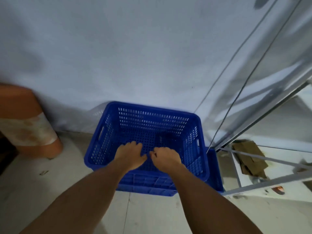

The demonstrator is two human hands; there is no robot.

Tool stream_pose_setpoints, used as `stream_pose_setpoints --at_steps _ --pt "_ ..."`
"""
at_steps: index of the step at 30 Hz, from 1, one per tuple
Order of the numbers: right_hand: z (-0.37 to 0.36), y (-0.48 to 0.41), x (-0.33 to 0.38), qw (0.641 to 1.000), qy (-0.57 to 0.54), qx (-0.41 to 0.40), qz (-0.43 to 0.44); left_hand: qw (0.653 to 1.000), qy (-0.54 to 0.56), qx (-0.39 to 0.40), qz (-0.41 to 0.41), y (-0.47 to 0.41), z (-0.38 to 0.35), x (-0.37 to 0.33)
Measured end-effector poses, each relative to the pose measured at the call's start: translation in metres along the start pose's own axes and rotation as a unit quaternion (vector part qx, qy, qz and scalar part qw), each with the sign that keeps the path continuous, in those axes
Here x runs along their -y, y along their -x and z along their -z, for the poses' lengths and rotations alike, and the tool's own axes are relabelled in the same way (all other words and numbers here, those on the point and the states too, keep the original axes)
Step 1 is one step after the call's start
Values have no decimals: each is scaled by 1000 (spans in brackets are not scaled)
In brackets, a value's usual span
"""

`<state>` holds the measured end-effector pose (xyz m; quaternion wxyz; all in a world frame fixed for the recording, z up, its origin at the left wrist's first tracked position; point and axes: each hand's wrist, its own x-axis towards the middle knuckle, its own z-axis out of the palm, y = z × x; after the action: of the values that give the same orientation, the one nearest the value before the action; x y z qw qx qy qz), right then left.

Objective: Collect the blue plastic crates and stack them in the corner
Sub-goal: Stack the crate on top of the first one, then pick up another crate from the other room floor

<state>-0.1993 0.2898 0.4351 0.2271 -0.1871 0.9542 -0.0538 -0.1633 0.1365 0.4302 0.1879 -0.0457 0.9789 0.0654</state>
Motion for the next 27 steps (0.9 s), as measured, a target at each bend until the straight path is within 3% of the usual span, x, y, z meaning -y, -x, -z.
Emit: stream_pose_setpoints --at_steps 6,14,19,27 --pt "146 73 56 992 -14 -120 23 994 16 -104 1 75 168 21" --pt "311 185 104 972 29 -234 3 976 -7 -218 -3 177 327 12" --pt "375 235 115 953 45 -300 2 962 5 -272 -17 220 393 -6" --pt "417 276 121 934 88 -346 -12 949 10 -313 -24 257 433 -21"
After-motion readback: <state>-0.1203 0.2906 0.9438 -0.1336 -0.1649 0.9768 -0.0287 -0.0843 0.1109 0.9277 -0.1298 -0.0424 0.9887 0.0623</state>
